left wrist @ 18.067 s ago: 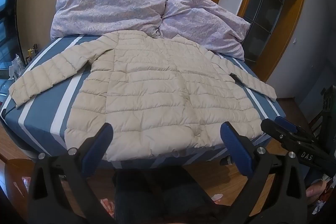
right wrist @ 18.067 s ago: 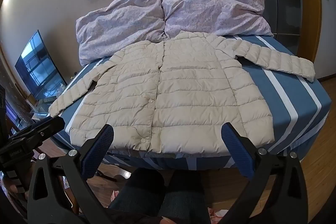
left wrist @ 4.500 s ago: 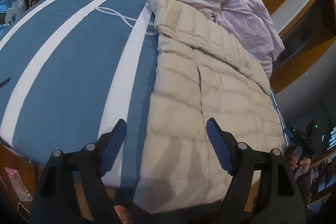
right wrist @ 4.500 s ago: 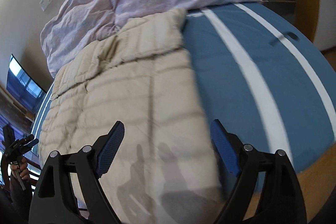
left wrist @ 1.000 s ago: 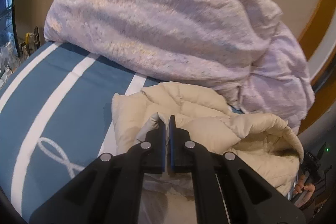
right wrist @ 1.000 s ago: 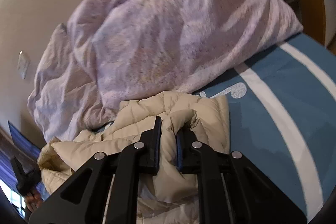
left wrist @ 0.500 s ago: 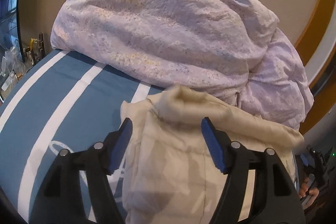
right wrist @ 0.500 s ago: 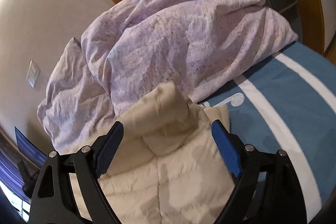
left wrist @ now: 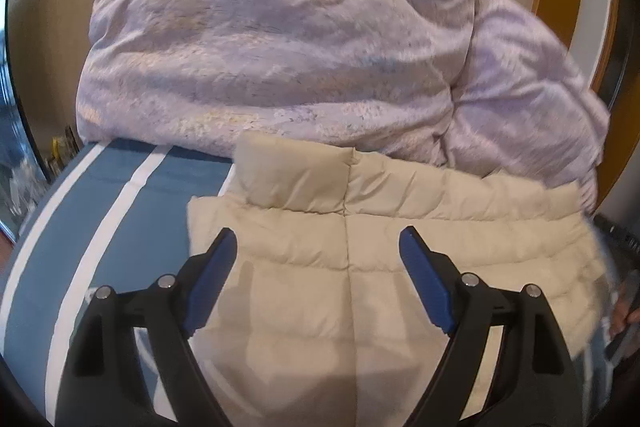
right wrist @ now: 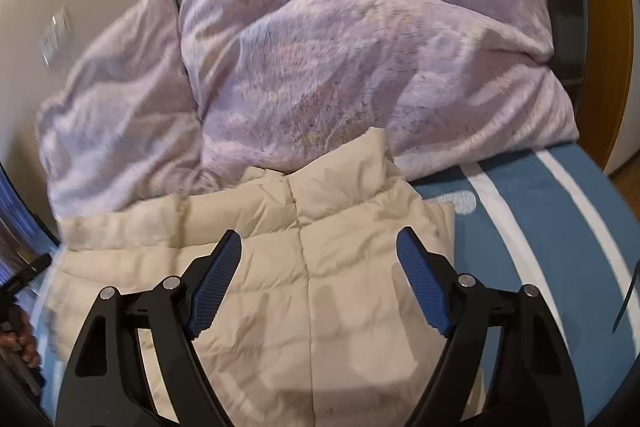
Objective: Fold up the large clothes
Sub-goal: 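Press both open tools down on the folded jacket to flatten it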
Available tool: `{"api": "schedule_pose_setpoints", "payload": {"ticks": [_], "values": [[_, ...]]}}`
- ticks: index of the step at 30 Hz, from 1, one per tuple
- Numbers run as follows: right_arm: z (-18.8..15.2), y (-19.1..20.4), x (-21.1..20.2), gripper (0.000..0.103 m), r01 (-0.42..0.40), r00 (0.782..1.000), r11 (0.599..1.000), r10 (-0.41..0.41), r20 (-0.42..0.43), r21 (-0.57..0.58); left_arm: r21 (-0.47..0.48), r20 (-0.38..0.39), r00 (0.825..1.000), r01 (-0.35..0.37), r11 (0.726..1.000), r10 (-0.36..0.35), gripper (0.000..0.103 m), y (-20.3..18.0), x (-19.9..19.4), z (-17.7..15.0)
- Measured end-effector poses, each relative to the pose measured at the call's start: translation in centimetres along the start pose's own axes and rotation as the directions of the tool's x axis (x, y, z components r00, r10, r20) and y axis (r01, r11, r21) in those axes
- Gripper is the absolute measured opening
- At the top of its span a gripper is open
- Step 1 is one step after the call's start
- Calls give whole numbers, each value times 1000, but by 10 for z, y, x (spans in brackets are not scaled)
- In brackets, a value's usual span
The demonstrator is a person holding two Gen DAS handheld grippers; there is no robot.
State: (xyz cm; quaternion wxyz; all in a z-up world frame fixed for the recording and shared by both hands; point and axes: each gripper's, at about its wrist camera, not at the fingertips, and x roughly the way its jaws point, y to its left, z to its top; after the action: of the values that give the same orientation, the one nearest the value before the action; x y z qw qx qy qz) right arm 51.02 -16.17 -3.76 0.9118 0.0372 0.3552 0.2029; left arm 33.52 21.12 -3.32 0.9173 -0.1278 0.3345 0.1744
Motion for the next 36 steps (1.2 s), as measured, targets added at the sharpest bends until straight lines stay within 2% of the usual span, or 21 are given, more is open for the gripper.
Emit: {"api": "schedule_pose_setpoints", "payload": {"ticks": [3,6,10,14,21,25,36], "values": [[-1,3,27,81,80,996,996,-81,-30,-42,40,14,997,-71,997,71,83,-10,22,-1],[-6,-4,49,80,135,989,990,-138,-56,-45,49,12,994,-113,992,113,83,-10,40,-3],[-11,-8,66,80,159,985,987,-161,-58,-36,12,1,987,-160,987,160,83,0,62,-4],[-12,-6,77,81,173,982,983,-176,-64,-57,-18,-14,985,-171,985,171,88,11,75,-2],[-11,-17,100,86,175,970,984,-178,-166,-35,-58,-118,981,-164,985,157,101,21,101,1],[-11,-22,109,88,175,964,984,-180,-197,-40,-76,-157,978,-147,986,134,101,26,109,1],[-13,-25,112,88,161,965,987,-161,-207,-17,-61,-203,966,-175,983,159,101,29,121,2]]}}
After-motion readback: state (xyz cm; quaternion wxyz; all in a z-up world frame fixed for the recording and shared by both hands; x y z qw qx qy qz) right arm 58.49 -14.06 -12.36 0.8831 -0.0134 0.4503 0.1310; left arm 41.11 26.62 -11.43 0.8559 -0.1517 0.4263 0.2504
